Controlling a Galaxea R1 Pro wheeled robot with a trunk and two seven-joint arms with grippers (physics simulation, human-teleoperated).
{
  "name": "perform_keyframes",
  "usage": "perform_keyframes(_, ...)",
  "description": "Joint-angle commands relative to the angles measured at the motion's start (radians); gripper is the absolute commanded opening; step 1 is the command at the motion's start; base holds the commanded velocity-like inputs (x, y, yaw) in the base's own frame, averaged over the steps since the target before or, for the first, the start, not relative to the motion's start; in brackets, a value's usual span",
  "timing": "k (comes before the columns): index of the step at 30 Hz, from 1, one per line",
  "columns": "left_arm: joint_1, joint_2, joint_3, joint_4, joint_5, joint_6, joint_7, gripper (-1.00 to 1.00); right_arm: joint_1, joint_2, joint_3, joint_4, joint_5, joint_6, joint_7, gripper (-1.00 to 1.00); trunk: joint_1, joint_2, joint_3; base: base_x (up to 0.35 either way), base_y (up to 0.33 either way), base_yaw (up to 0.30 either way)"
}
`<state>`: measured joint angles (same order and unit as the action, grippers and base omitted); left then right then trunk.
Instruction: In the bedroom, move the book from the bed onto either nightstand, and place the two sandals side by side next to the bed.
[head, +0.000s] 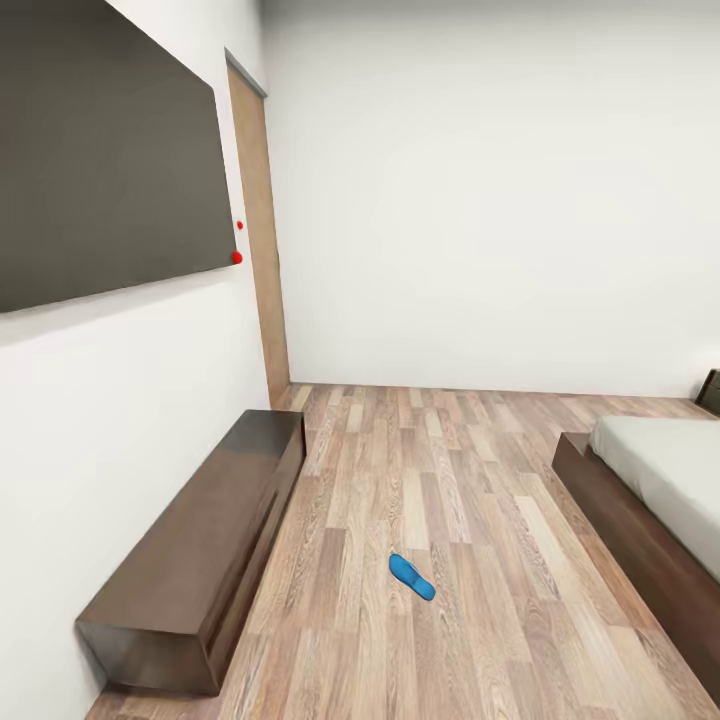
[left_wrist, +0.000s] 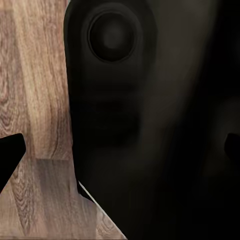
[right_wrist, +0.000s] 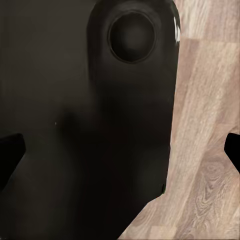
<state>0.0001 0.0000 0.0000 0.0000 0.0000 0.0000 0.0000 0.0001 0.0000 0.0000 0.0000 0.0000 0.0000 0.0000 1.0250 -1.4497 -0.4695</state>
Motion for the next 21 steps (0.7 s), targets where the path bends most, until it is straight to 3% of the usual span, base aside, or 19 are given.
perform_keyframes(1, -0.005, -0.006, 0.000, -0.006, 0.006, -0.006, -0.001, 1.00, 0.000, -0.006, -0.006, -0.006, -0.006, 0.006, 0.006, 1.00, 0.000, 0.000, 0.000, 0.000, 0.000, 0.000)
perform_keyframes(5, -0.006, -0.028, 0.002, -0.028, 0.028, -0.028, -0.002, 1.00, 0.000, -0.028, -0.029, -0.028, -0.022, 0.019, 0.028, 1.00, 0.000, 0.000, 0.000, 0.000, 0.000, 0.000)
perform_keyframes(7, -0.007, -0.039, 0.002, -0.040, 0.030, -0.021, -0.002, 1.00, 0.000, -0.017, -0.035, -0.028, -0.011, 0.008, 0.030, 1.00, 0.000, 0.000, 0.000, 0.000, 0.000, 0.000)
perform_keyframes(13, -0.008, -0.049, 0.003, -0.074, 0.017, -0.016, -0.002, 1.00, 0.001, 0.016, 0.000, 0.006, 0.003, -0.020, -0.003, 1.00, 0.000, 0.000, 0.000, 0.000, 0.000, 0.000)
perform_keyframes(21, -0.008, -0.056, 0.003, -0.119, 0.015, -0.046, -0.002, 1.00, 0.001, 0.012, 0.031, -0.002, 0.005, -0.047, -0.048, 1.00, 0.000, 0.000, 0.000, 0.000, 0.000, 0.000)
